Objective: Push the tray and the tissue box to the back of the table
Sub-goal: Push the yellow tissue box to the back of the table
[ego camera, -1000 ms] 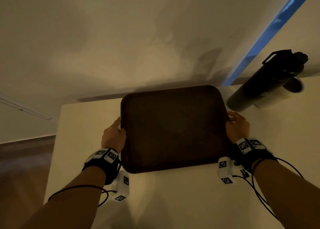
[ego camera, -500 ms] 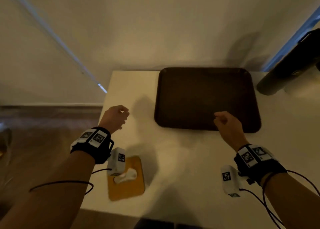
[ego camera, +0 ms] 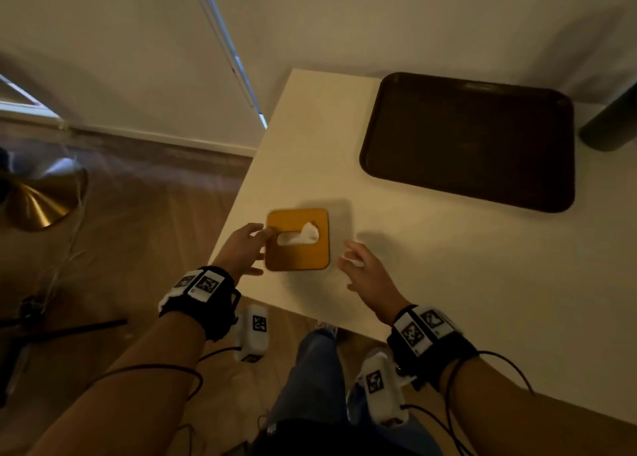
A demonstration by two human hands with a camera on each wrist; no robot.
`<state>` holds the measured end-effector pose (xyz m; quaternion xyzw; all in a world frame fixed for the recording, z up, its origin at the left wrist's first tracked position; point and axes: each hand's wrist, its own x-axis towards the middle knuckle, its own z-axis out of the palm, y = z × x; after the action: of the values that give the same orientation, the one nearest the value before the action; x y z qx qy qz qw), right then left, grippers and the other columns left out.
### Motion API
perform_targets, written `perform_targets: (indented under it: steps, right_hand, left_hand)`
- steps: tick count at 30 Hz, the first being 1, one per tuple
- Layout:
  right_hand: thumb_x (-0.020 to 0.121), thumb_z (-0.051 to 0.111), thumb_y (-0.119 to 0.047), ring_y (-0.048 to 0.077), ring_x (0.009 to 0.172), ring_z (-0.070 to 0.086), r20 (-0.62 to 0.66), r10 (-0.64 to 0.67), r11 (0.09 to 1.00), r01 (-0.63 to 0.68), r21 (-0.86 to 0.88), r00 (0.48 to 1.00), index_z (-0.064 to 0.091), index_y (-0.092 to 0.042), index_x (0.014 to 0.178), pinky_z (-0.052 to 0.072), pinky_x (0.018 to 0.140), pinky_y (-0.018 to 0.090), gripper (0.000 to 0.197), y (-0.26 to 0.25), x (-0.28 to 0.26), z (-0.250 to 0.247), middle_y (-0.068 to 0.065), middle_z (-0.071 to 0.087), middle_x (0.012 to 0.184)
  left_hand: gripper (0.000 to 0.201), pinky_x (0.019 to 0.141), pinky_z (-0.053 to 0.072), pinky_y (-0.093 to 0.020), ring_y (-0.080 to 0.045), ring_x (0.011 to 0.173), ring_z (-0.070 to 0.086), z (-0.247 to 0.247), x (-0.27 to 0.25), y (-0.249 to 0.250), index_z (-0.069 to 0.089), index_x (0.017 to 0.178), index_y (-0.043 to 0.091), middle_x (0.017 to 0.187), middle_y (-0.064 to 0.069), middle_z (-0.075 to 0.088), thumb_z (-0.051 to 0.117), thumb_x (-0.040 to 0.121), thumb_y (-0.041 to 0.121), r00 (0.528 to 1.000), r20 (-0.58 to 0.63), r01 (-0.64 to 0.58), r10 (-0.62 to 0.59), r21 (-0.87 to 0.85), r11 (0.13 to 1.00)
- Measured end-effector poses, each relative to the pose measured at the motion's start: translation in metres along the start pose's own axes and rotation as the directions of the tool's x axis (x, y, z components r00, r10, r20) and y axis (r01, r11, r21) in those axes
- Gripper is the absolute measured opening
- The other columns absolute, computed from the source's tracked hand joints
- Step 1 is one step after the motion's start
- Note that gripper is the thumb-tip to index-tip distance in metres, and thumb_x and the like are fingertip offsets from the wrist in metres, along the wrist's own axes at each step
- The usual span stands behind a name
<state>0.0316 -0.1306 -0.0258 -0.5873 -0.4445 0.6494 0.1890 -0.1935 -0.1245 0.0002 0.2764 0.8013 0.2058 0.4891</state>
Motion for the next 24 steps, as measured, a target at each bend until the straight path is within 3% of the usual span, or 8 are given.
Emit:
perform_targets:
  steps: [2,5,11,24]
  right_hand:
    - [0.089,0.057,-0.037,0.022,0.126,0.05,0.007,0.003,0.999,-0.003,0.045,1.0,0.044,-0.027,0.141,0.043,0.107,0.048,0.054,-0.005,0.002,0.01,0.002,0.05,0.135]
    - [0.09,0.056,-0.029,0.022,0.121,0.054,-0.002,-0.009,0.997,0.009,0.078,1.0,0.048,-0.025,0.137,0.045,0.104,0.044,0.048,-0.011,0.008,0.02,-0.001,0.055,0.126]
    - [0.092,0.053,-0.025,0.022,0.116,0.057,-0.089,-0.03,0.998,0.034,0.051,0.996,0.051,-0.024,0.136,0.048,0.102,0.044,0.045,-0.023,0.03,0.029,0.003,0.058,0.129]
    - [0.091,0.053,-0.028,0.024,0.119,0.056,-0.193,-0.109,0.989,0.126,0.075,0.975,0.052,-0.021,0.135,0.045,0.106,0.047,0.044,-0.143,0.173,0.004,0.007,0.059,0.126]
  left_hand:
    - [0.047,0.081,0.058,-0.048,-0.033,0.108,0.06,0.005,-0.005,-0.007,0.049,0.137,0.018,0.127,-0.009,0.057,0.048,0.095,0.04,0.999,0.038,0.023,-0.021,-0.043,0.999]
    - [0.049,0.074,0.059,-0.046,-0.037,0.116,0.058,0.008,-0.005,-0.009,0.048,0.138,0.016,0.136,-0.013,0.053,0.046,0.095,0.039,0.998,0.061,0.032,-0.027,-0.089,0.996]
    - [0.045,0.08,0.06,-0.051,-0.037,0.118,0.056,0.005,0.013,0.003,0.051,0.134,0.015,0.135,-0.012,0.053,0.046,0.095,0.036,0.997,0.071,0.016,-0.007,-0.136,0.991]
    - [0.045,0.078,0.059,-0.047,-0.034,0.109,0.062,-0.028,0.14,0.153,0.051,0.135,0.016,0.129,-0.012,0.057,0.046,0.095,0.036,0.984,0.146,-0.08,0.099,-0.132,0.988]
